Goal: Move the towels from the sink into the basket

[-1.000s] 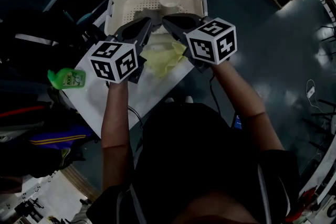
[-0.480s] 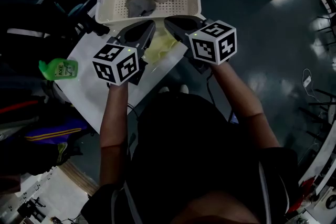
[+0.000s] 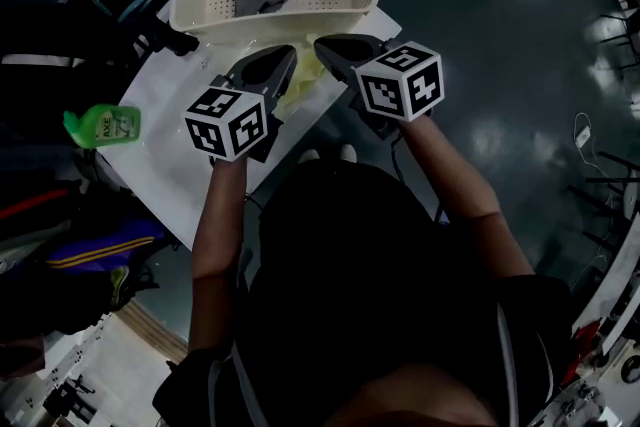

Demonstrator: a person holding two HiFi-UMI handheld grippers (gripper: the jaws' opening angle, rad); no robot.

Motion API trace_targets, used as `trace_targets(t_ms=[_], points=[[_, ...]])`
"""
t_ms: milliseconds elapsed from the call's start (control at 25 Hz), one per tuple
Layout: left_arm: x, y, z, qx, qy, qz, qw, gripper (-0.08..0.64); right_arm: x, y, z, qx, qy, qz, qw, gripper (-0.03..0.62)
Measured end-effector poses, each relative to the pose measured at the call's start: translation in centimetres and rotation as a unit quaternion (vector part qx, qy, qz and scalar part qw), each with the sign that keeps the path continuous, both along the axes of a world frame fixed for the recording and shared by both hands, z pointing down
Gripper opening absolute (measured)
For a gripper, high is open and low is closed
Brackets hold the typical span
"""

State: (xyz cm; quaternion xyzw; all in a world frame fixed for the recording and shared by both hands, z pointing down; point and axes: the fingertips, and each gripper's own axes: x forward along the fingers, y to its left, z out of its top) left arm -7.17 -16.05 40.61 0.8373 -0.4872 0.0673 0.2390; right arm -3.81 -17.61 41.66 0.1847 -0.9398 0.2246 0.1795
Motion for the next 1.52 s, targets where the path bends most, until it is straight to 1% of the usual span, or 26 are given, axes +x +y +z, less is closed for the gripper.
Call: trace_targets(t_ms=[120,320,520,720,920,1160,1360,1440,1520], points=[[-0.5,0.4,1.2,-0.004,-0.003,-0.002,1.0,0.008,0.1,0.6,1.5,0.002,0.019,-0.006,1.0,0.0],[-1.0,0.9,3.5,-0.021,0.006,-0.002,0.9998,0.008,0.1,1.4,3.8,-0.011,0.039,-0.007,0.999,0.0],[-1.9,1.4,5.3,-0.033,-0.007,0.0,0.9994,0.008,0.2,1.7,5.6,-0.014,0.058,-0.007,0.998,0.0],[-2.4,1.8,7.3,-0.052,0.011,0.007,0.9986,0.008,0.3,1.9,6.9,-0.027,0.065,-0.003,0.998,0.0],[-2.5,1.7,9.1,-0.071,0.013,0.02,0.9972,0.008,0.3,1.9,7.9,-0.041,0.07,0.004,0.997,0.0],[-2.3,1.2,10.9,-0.085,0.007,0.034,0.9958,0.009,0.5,1.8,9.2,-0.061,0.071,0.012,0.995,0.0],[-2.3,0.3,12.4,-0.097,0.017,0.033,0.9946,0.009,0.6,1.6,10.1,-0.075,0.073,0.012,0.994,0.0],[-2.4,-0.1,13.1,-0.101,0.022,0.033,0.9941,0.027,0.5,1.4,10.3,-0.077,0.077,0.013,0.994,0.0],[-2.5,-0.5,13.9,-0.107,0.023,0.031,0.9935,0.073,0.5,1.2,10.4,-0.078,0.078,0.012,0.994,0.0]])
